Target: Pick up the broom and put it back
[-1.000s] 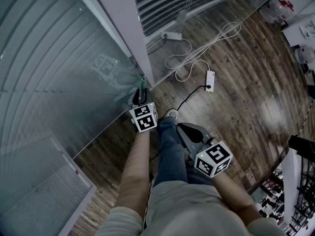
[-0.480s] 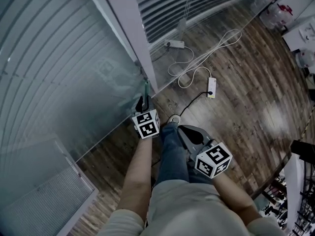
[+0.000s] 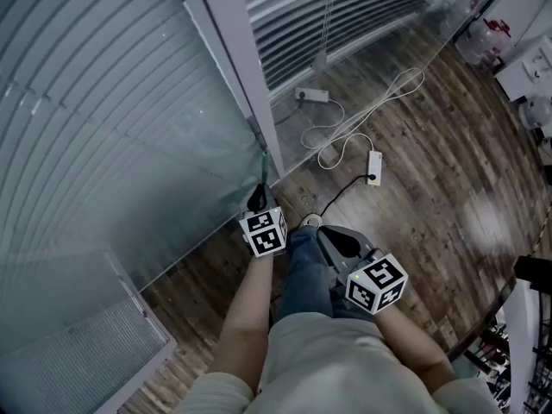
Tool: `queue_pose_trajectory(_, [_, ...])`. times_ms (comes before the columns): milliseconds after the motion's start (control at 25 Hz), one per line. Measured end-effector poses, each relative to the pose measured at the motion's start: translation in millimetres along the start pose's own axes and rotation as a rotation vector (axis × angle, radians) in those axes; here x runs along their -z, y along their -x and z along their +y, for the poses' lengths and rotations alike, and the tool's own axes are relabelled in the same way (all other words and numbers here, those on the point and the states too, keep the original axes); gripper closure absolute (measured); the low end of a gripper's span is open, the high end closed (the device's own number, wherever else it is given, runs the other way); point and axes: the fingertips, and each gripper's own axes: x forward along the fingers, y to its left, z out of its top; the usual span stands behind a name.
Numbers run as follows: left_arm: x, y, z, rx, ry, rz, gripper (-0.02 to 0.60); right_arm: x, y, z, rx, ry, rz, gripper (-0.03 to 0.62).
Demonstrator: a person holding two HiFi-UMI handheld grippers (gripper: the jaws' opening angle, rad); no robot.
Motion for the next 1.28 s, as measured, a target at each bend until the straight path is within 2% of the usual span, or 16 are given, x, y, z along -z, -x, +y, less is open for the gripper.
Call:
queue_pose_trajectory(440, [-2.2, 49.9, -10.3, 0.024, 0.049, -0.052, 0.583, 17.0, 30.1, 10.0, 0.013, 0.027, -0.004, 0.588])
queue_pose_trajectory(880, [-5.3, 114.0, -35.1, 0.086, 0.001, -0.061, 0.583, 8.9, 66.5, 25.9, 0.023, 0.054, -0.042, 0.588])
queue_pose_trajectory(1120, [-6.1, 144.8, -57.5, 0.153, -0.072, -0.041, 0.583, 5.9, 85.7, 32.6, 0.029, 0.061, -0.070, 0.588])
queue_pose_trajectory(1280, [-9.4, 169.2, -78.3, 0.212, -0.086, -0.051, 0.583, 4.5, 103.4, 35.8, 0.046, 0.056, -0.102, 0.588])
